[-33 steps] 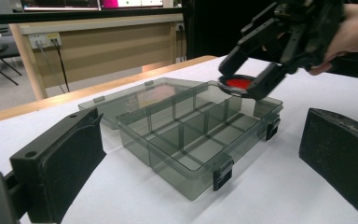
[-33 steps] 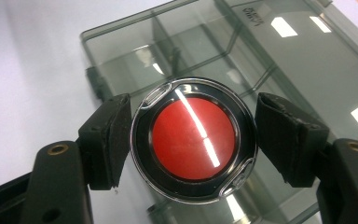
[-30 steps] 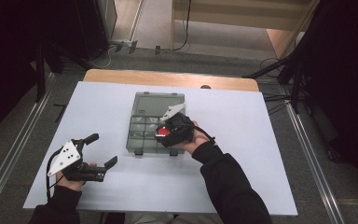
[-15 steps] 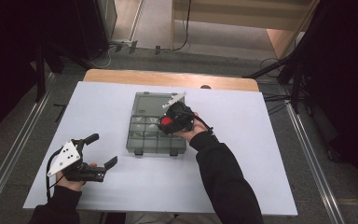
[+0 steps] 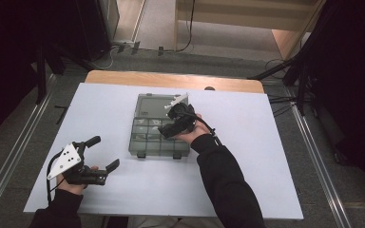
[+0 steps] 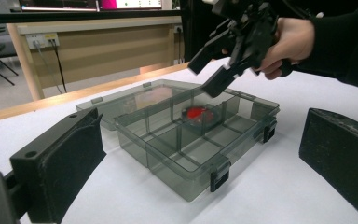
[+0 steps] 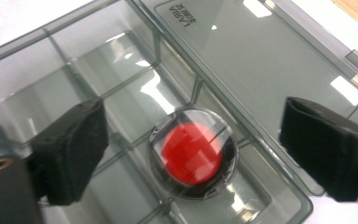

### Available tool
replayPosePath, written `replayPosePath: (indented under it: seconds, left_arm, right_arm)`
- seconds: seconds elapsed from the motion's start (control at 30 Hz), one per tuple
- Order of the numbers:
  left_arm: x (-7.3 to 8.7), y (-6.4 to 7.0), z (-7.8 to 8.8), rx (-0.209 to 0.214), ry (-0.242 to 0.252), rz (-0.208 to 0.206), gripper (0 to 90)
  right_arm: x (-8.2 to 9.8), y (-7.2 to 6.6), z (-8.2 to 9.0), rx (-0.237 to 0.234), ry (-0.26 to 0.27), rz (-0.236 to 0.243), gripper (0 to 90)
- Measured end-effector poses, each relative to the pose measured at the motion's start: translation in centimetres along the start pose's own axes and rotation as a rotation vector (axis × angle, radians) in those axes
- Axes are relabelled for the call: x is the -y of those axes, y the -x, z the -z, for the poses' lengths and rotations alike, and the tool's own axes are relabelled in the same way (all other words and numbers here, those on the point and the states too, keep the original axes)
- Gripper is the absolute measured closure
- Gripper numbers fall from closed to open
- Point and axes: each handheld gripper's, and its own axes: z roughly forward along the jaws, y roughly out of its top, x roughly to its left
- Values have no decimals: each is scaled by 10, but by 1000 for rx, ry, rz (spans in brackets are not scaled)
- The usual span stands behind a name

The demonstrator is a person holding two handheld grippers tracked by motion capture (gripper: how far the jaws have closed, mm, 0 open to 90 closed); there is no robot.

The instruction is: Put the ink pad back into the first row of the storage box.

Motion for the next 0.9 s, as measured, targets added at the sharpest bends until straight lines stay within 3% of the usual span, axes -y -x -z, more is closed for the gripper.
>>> replayPosePath:
  seconds: [0.27,0.37,0.9]
  left_arm:
    - [0,1,0,0,-3,-6,0]
    - [0,1,0,-1,-4,-6,0]
    - [-1,2,0,3,0,-7,0]
  right_arm:
    - [4,-5,20,41,-5,15,0]
    - [10,-9,32,70,29,49,0]
    - [68,-3,75,112,73,-37,1]
